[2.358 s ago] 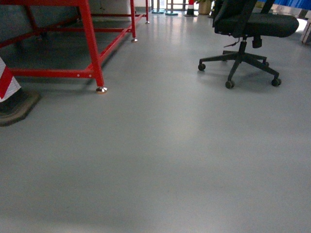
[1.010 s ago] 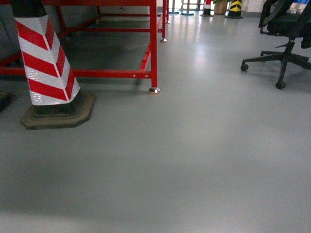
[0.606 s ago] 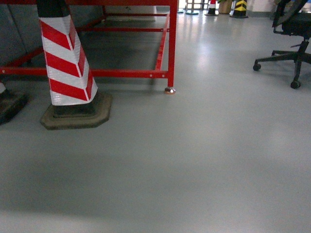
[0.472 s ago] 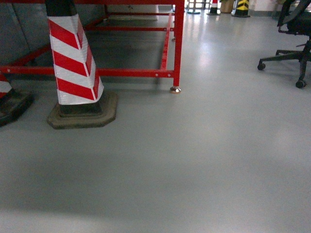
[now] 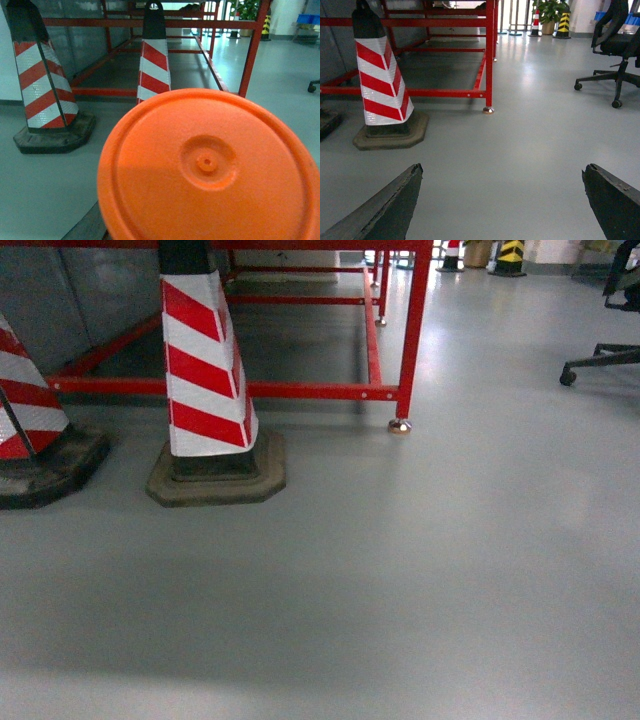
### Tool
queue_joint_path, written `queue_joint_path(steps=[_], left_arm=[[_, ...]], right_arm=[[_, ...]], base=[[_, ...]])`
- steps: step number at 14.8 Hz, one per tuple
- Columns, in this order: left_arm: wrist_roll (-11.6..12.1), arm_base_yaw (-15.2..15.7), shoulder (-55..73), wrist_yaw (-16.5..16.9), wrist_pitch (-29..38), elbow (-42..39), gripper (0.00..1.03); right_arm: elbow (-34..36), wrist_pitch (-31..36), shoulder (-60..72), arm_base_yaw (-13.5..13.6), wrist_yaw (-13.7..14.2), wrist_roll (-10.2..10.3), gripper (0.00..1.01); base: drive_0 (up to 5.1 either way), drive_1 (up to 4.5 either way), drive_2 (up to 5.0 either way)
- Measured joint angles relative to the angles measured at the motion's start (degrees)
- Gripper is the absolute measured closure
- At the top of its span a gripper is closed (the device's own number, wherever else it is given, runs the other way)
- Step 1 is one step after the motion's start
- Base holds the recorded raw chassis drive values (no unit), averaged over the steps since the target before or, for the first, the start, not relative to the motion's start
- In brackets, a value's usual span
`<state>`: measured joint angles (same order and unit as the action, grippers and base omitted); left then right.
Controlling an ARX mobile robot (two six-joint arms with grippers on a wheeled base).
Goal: Pick capacitor and pack into box
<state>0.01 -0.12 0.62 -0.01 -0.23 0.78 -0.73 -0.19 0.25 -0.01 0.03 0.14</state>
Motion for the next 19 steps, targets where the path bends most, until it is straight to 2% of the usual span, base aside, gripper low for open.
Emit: queue_joint_path(steps=[12,18,19], left_arm=[[0.00,0.00,0.00,0.02,-0.17,0.00,0.59],[0.00,0.00,0.00,-0.13,-0.15,0.00,0.59],[0.00,0.00,0.00,-0.11,-0.20,0.00,0.59]], right_arm=[[0.00,-0.07,-0.02,0.00,-0.02,0.00,0.03],[0.00,-0.13,-0.02,0.00,-0.04,0.00,0.03],[0.00,-0.17,-0.02,0.00,-0.04,-0.02,0.03]], base=[[-4.9,2.51,2.5],[0.0,0.00,0.0],[0.0,4.08,-4.1]])
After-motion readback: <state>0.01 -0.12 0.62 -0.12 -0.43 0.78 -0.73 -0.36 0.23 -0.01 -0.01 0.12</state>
